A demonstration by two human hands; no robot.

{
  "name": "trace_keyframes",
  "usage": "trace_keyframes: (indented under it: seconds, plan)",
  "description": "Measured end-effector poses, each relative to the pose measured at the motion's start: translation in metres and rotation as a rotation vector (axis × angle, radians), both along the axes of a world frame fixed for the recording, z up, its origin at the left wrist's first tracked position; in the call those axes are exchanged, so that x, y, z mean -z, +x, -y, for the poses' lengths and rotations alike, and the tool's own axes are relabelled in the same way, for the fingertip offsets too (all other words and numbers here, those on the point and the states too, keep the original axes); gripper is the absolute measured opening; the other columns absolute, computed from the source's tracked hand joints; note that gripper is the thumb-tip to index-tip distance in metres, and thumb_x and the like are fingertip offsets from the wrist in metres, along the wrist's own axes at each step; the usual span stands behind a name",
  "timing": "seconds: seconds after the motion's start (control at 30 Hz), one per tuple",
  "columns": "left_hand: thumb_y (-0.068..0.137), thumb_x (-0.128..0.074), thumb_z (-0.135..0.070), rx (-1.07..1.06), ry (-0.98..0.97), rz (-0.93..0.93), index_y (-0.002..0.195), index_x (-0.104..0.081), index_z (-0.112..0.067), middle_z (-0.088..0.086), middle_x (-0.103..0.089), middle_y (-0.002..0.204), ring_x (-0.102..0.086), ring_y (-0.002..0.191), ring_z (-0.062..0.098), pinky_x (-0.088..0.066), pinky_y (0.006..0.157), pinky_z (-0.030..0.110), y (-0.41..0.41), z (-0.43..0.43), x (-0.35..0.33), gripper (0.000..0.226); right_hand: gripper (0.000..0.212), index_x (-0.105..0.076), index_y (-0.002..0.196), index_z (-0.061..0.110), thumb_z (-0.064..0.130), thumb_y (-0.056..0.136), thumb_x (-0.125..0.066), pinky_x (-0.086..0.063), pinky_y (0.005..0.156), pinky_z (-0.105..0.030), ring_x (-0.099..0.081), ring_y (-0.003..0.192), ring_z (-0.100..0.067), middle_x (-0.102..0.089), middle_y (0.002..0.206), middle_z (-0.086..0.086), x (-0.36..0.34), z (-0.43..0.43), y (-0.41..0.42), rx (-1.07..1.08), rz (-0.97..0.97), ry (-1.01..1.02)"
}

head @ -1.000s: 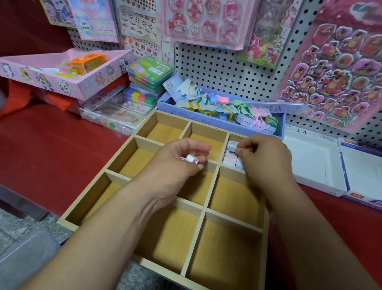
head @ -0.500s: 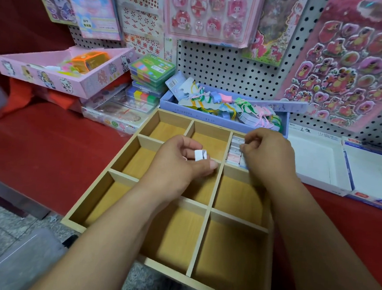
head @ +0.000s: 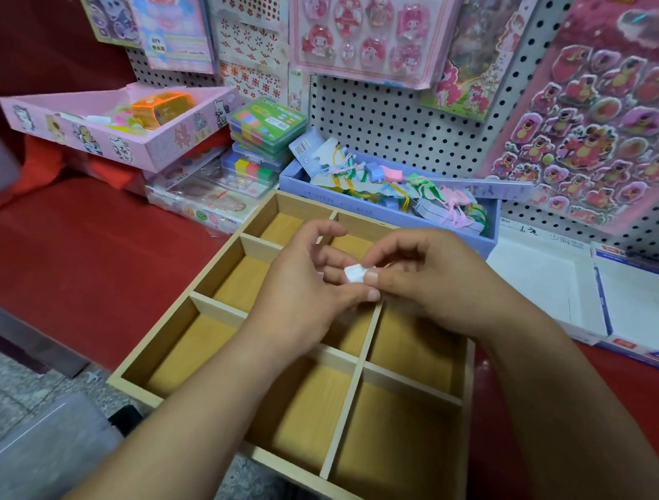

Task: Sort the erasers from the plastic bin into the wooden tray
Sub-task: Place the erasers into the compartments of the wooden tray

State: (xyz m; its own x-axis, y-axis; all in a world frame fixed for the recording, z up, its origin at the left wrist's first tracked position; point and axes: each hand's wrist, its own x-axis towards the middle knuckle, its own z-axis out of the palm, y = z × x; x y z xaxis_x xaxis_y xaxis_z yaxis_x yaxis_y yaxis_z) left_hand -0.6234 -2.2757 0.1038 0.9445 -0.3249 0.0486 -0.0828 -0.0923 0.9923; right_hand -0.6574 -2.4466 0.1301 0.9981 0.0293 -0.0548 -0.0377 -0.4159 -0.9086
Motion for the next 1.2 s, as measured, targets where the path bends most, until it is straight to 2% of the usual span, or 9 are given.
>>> trace_keyframes:
  seconds: [0.13,0.2,0.27,0.4,0.6,0.7,0.87,1.03,1.2]
  plan:
    - [0.083,-0.082,-0.007,-0.022,-0.018,-0.044,0.11,-0.053,-0.019,0.012,-0.07,0.088,-0.064,0.061,0.022,-0.055,0.054,0.032,-0.002,0.001,0.002,0.041,0.011,-0.072,0.079,0.022,0.018,0.089,-0.076,-0.042,0.059,-0.02,-0.054,0.058,-0.002,-0.067,0.066,0.011,0.004,0.008,0.003,0.195,0.1,-0.201]
    - [0.092,-0.074,-0.024,-0.073,0.023,-0.02,0.097,-0.056,-0.016,0.01,-0.064,0.07,-0.055,0.05,0.018,-0.044,0.046,0.03,-0.003,0.001,0.003,0.021,0.014,-0.07,0.078,0.023,0.02,0.091,-0.073,-0.042,0.061,-0.025,-0.057,0.063,-0.005,-0.067,0.073,0.009,0.008,0.021,0.005,0.422,0.142,-0.283]
    - [0.095,-0.068,-0.036,-0.1,0.127,0.076,0.086,-0.057,-0.014,-0.002,-0.051,0.055,-0.043,0.049,0.012,-0.036,0.052,0.026,-0.003,-0.001,0.006,0.026,0.014,-0.069,0.079,0.023,0.021,0.092,-0.071,-0.042,0.065,-0.028,-0.06,0.073,-0.01,-0.067,0.08,0.008,0.016,0.037,0.005,0.585,0.15,-0.385]
    - [0.09,-0.062,-0.022,-0.045,0.196,0.06,0.087,-0.053,-0.021,-0.014,-0.046,0.06,-0.04,0.053,0.009,-0.035,0.057,0.031,-0.003,-0.004,0.006,0.01,0.017,-0.067,0.074,0.025,0.025,0.09,-0.072,-0.044,0.071,-0.033,-0.06,0.083,-0.022,-0.068,0.09,-0.002,0.034,0.05,0.005,0.637,0.103,-0.53]
    - [0.094,-0.052,-0.004,0.149,0.372,0.068,0.099,-0.035,-0.03,-0.002,-0.043,0.079,-0.04,0.053,0.003,-0.031,0.047,0.014,-0.004,-0.011,0.006,0.031,0.011,-0.071,0.08,0.023,0.027,0.09,-0.072,-0.05,0.076,-0.038,-0.059,0.094,-0.029,-0.07,0.084,-0.001,0.043,0.044,0.009,0.632,0.039,-0.614]
    - [0.094,-0.065,-0.008,0.101,0.358,0.134,0.104,-0.04,-0.03,-0.002,-0.056,0.09,-0.049,0.065,0.0,-0.041,0.063,0.017,0.0,-0.013,0.01,0.035,0.009,-0.074,0.083,0.024,0.027,0.091,-0.072,-0.052,0.077,-0.04,-0.06,0.095,-0.03,-0.071,0.084,-0.003,0.046,0.045,0.011,0.65,0.057,-0.608]
    - [0.082,-0.08,-0.002,0.042,0.174,0.06,0.097,-0.049,-0.025,0.008,-0.067,0.093,-0.066,0.081,0.023,-0.054,0.077,0.035,0.001,-0.01,0.014,0.041,0.01,-0.075,0.082,0.024,0.027,0.091,-0.072,-0.053,0.076,-0.04,-0.061,0.093,-0.029,-0.071,0.08,0.0,0.047,0.045,0.011,0.663,0.062,-0.588]
    - [0.083,-0.076,0.005,0.022,0.133,0.081,0.093,-0.062,-0.023,0.013,-0.072,0.101,-0.07,0.087,0.025,-0.055,0.073,0.023,0.003,-0.008,0.017,0.032,0.011,-0.078,0.096,0.027,0.025,0.093,-0.068,-0.052,0.08,-0.037,-0.063,0.098,-0.025,-0.074,0.088,0.004,0.044,0.045,0.009,0.619,0.052,-0.577]
    - [0.087,-0.071,0.006,0.003,0.121,0.14,0.106,-0.071,-0.024,0.002,-0.065,0.106,-0.07,0.09,0.011,-0.053,0.08,0.016,0.004,-0.008,0.015,0.036,0.009,-0.074,0.088,0.028,0.019,0.089,-0.075,-0.054,0.07,-0.027,-0.062,0.068,-0.008,-0.066,0.073,0.007,0.025,0.035,0.006,0.552,0.179,-0.286]
